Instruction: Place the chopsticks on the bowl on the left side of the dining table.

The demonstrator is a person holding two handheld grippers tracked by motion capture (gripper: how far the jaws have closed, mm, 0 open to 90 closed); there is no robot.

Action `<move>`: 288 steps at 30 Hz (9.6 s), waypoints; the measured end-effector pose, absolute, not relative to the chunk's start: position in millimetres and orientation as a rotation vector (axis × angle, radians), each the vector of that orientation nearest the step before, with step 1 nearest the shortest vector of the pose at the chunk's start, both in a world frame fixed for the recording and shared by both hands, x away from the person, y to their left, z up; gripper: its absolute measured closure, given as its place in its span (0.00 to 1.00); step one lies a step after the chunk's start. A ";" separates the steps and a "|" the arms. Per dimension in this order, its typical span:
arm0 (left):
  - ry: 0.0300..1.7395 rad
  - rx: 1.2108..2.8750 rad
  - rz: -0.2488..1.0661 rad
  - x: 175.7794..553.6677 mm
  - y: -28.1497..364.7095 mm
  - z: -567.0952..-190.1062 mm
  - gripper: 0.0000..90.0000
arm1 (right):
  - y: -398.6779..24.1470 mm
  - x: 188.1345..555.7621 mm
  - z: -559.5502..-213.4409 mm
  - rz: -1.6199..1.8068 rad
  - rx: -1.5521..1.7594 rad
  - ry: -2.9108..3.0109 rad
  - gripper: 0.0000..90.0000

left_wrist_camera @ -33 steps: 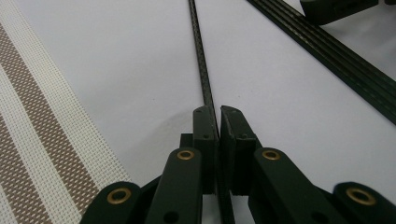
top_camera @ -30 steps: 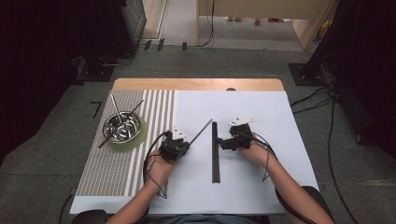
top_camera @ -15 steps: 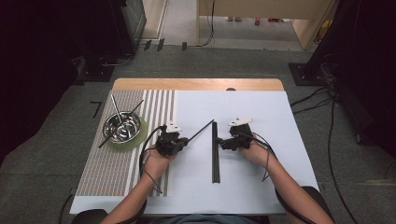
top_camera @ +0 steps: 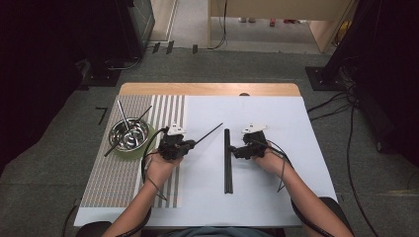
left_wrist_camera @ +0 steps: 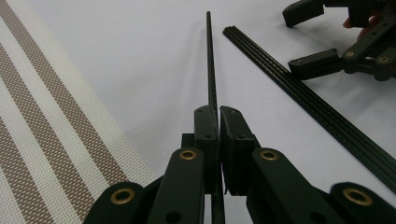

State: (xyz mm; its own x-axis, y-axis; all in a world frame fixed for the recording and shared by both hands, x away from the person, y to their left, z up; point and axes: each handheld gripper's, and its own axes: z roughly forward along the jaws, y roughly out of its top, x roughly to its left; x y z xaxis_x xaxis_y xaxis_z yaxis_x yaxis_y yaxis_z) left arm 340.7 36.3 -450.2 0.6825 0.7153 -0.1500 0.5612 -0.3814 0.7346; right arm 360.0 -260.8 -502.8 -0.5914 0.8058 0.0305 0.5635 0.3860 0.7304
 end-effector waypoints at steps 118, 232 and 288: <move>1.113 1.979 0.349 347.7 164.1 -409.5 0.97 | -261.0 360.0 -502.8 1.030 1.194 2.320 0.12; 1.222 2.063 0.453 353.8 228.9 -440.4 0.78 | -261.0 360.0 -502.8 1.030 1.194 2.321 0.12; 1.281 1.910 0.596 314.4 247.1 -428.9 0.45 | -261.1 360.0 -502.8 1.032 1.196 2.322 0.12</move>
